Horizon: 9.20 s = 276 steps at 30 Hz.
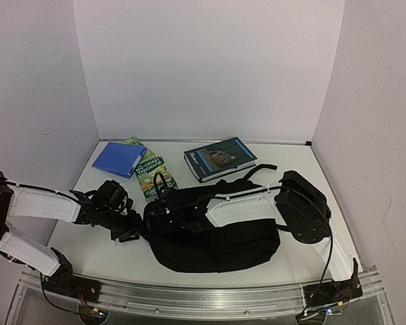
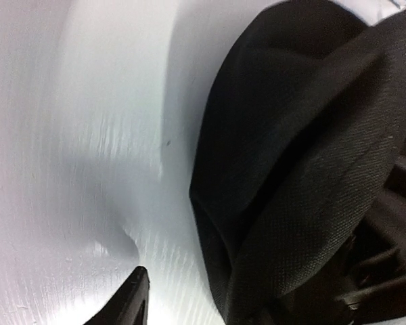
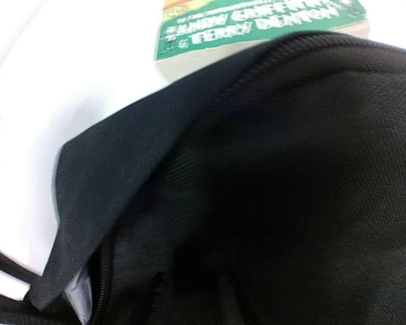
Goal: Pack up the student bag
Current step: Unzip the student bag at the center of the board.
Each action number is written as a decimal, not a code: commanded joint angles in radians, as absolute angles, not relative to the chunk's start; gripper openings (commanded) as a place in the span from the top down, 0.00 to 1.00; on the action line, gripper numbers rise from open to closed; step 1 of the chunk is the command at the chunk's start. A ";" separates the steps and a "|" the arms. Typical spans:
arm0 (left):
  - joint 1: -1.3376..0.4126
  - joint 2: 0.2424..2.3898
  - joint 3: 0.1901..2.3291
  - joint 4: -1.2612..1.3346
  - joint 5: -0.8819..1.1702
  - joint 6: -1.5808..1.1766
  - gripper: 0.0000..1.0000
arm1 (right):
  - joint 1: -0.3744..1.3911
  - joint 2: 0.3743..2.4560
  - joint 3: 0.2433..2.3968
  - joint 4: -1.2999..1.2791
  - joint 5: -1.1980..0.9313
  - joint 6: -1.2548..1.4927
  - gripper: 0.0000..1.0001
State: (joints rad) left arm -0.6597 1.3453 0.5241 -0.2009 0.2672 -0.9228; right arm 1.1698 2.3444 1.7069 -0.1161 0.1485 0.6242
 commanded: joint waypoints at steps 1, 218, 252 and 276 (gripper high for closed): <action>-0.626 1.353 0.612 -0.191 0.256 -0.831 0.43 | 1.167 2.315 1.710 -0.121 0.077 0.605 0.65; -0.887 1.550 0.986 0.154 0.388 -0.806 1.00 | 0.881 1.352 0.884 0.079 -0.146 0.857 0.13; -1.000 1.518 1.014 -0.135 0.139 -0.863 0.31 | 0.921 1.528 0.873 0.255 -0.015 1.082 1.00; -0.942 1.282 0.706 -0.427 0.153 -1.246 0.08 | 0.870 1.470 0.865 0.127 0.000 0.996 1.00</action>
